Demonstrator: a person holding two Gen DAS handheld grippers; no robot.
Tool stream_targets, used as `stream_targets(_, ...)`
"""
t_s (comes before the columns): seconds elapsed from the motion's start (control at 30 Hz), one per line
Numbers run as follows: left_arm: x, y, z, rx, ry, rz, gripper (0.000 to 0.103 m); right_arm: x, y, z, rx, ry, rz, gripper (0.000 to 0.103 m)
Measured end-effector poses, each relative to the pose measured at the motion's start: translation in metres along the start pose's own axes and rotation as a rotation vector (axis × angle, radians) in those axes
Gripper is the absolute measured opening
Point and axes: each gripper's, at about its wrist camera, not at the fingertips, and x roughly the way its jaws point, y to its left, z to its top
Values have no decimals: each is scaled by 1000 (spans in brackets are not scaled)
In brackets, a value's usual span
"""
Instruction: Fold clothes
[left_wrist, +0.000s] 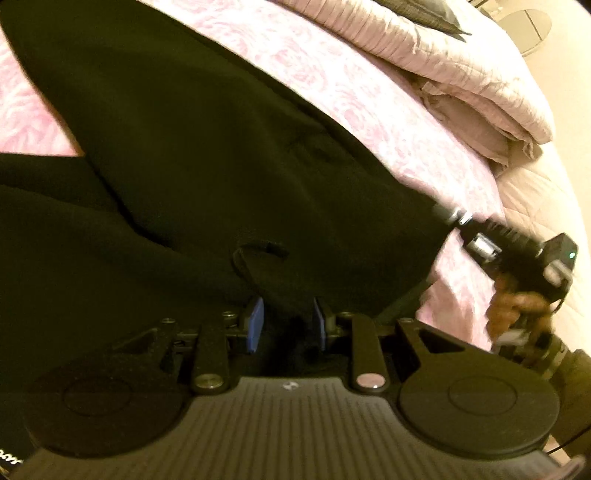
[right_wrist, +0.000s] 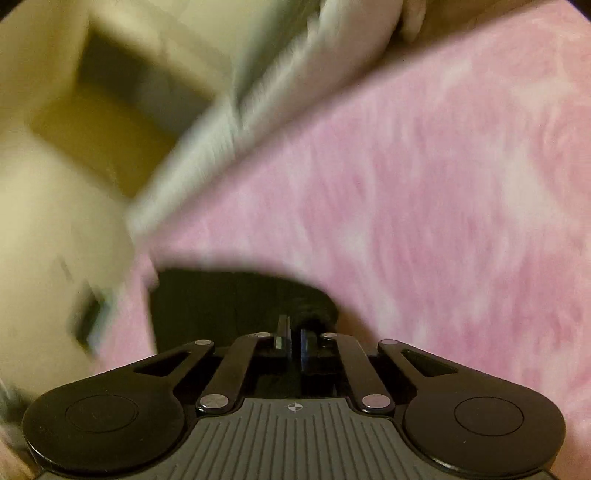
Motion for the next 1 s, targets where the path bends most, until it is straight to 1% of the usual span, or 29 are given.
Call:
stream_targets(0.03, 3, 0, -1, -4, 7, 4, 23, -8, -7, 4, 66, -71, 4, 2)
stream_targets(0.07, 5, 0, -2, -8, 14, 9, 23, -7, -19, 5, 121, -98, -68, 2)
stream_targets(0.13, 10, -1, -3, -8, 25, 18, 23, 15, -47, 0, 214, 8, -202, 2)
stream_targets(0.2, 13, -2, -6, 9, 32, 29, 23, 17, -55, 1, 251, 11, -163, 3)
stream_targets(0.27, 15, -2, -8, 8, 42, 37, 23, 15, -59, 5, 321, 39, -144, 7)
stream_targets(0.33, 13, -2, -11, 2, 46, 40, 23, -2, -53, 7, 313, 34, -153, 22)
stream_targets(0.37, 12, -2, -12, -1, 48, 41, 23, -11, -50, 8, 309, 31, -157, 27)
stream_targets(0.4, 10, -1, -14, -3, 50, 41, 23, -21, -44, 6, 274, 32, -163, 36)
stream_targets(0.43, 7, -1, -16, -5, 52, 41, 23, -35, -37, 0, 239, 46, -159, 37)
stream_targets(0.53, 3, -1, -22, -12, 63, 40, 23, -58, -20, -36, 215, 209, -98, 37)
stream_targets(0.57, 0, 0, -24, -16, 67, 41, 23, -63, -17, -53, 224, 271, -87, 37)
stream_targets(0.67, -7, 1, -34, -32, 72, 41, 23, -75, -8, -109, 285, 434, -74, 37)
stream_targets(0.7, -10, 2, -37, -37, 71, 39, 23, -78, -7, -126, 320, 467, -74, 37)
stream_targets(0.9, -21, 10, -48, -74, 57, 21, 23, -68, -6, -180, 515, 418, -54, 37)
stream_targets(0.93, -22, 11, -49, -77, 55, 19, 23, -67, -3, -183, 518, 411, -56, 32)
stream_targets(0.97, -24, 13, -50, -79, 54, 19, 23, -65, 5, -181, 470, 419, -86, 22)
stream_targets(1.0, -25, 14, -51, -79, 52, 19, 23, -63, 13, -179, 419, 428, -119, 10)
